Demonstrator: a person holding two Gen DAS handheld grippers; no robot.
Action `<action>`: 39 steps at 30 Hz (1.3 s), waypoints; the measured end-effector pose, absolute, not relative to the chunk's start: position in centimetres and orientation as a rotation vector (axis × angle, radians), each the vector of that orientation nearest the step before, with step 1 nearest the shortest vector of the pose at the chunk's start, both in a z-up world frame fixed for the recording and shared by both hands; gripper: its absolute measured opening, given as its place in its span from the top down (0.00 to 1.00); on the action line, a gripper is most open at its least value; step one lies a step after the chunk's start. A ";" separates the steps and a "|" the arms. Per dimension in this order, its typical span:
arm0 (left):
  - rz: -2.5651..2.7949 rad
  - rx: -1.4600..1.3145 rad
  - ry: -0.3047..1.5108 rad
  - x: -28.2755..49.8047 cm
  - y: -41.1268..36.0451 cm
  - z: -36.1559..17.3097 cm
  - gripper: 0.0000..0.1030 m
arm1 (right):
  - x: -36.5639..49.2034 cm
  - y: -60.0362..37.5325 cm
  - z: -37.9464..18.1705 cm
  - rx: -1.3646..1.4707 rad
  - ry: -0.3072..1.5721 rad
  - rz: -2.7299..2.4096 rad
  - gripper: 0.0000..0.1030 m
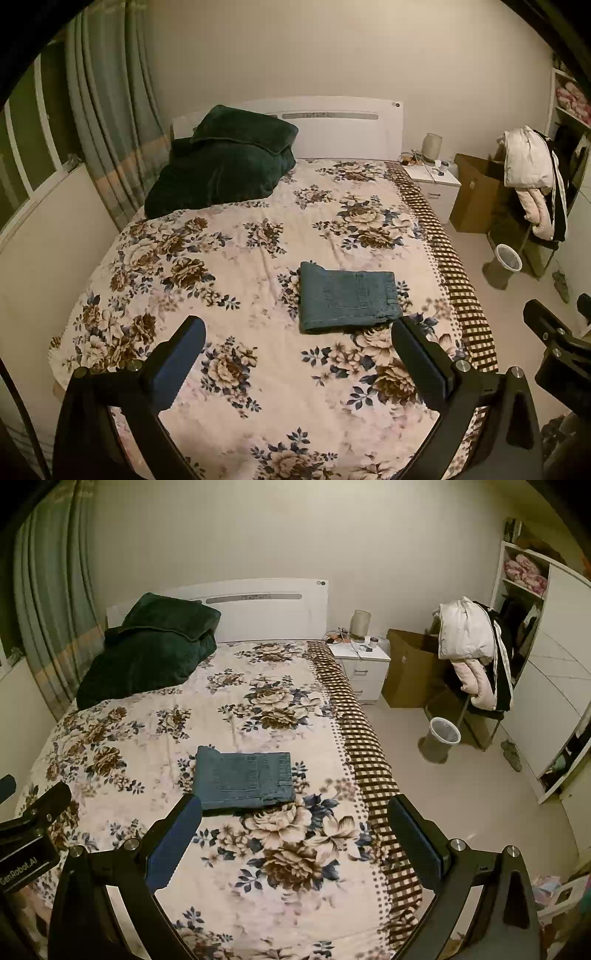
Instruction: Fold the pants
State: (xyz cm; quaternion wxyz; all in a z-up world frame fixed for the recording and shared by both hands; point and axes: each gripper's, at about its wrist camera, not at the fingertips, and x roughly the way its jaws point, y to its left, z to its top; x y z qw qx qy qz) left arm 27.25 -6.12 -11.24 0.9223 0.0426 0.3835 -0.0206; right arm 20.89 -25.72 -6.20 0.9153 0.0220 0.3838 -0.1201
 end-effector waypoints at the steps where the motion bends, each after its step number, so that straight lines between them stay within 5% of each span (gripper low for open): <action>1: -0.044 0.087 0.788 27.3 -6.1 -11.2 0.00 | 20.9 -25.7 -6.3 0.046 0.790 -0.244 0.01; 39: -0.044 0.096 0.779 26.0 -6.8 -10.4 0.00 | 20.1 -24.6 -5.4 0.058 0.788 -0.201 0.01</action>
